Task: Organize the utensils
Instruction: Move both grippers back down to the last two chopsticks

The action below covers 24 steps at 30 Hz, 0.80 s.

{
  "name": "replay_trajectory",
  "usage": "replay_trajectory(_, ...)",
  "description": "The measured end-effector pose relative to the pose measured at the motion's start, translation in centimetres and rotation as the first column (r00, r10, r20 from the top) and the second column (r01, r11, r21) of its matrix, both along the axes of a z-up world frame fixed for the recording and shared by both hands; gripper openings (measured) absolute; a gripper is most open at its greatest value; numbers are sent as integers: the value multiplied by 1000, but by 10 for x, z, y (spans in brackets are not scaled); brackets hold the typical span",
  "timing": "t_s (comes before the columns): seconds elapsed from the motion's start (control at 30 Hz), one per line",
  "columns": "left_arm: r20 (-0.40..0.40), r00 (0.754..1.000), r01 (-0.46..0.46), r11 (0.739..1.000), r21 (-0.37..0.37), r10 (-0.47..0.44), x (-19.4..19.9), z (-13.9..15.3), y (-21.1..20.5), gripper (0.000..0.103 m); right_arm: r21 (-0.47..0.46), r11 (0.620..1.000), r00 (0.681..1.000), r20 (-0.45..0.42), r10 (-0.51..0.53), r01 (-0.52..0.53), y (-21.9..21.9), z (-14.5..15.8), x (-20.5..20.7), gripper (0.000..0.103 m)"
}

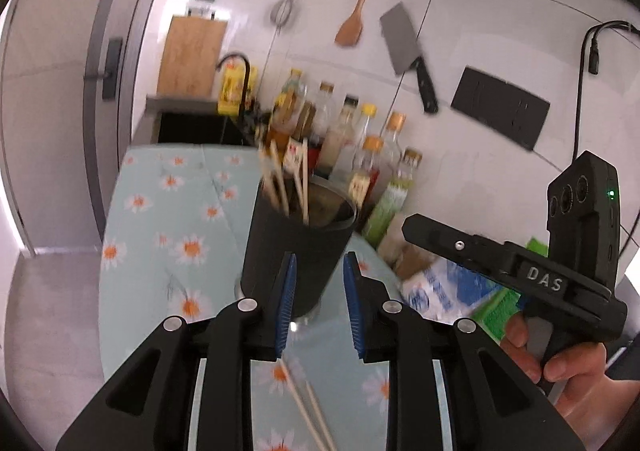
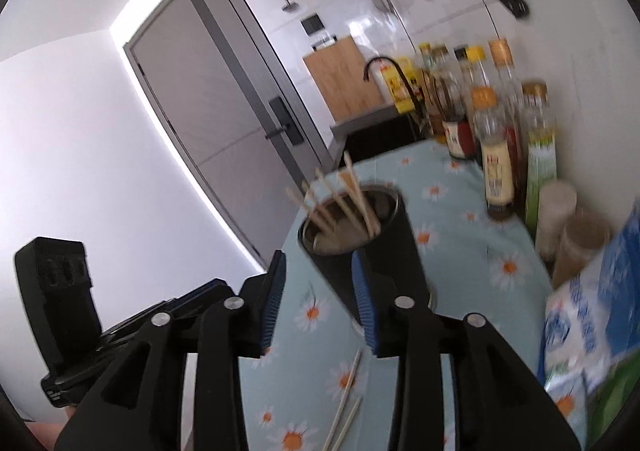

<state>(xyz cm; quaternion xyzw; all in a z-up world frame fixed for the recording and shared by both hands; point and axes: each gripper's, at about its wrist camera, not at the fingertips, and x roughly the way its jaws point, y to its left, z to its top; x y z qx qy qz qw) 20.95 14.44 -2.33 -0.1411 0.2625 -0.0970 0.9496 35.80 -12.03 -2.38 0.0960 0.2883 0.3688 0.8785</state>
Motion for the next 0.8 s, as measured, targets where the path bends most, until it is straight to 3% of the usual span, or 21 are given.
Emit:
replay_trajectory(0.2,-88,996,13,1000,-1,-13,-14,-29,19,23,-91,996,993,-116,-30,19,12,-30,-16,38)
replay_trajectory(0.37,-163,986,27,999,36,-21,-22,-55,33,23,-198,980,968,-242,-68,20,23,-60,-23,37)
replay_trajectory(0.47,-194,980,39,999,9,-37,-25,-68,43,23,-261,965,946,-308,-100,17,32,-78,-24,37)
replay_trajectory(0.8,-278,958,64,998,-9,-64,-32,-98,58,23,-408,913,908,-382,-173,2,59,-109,-33,37)
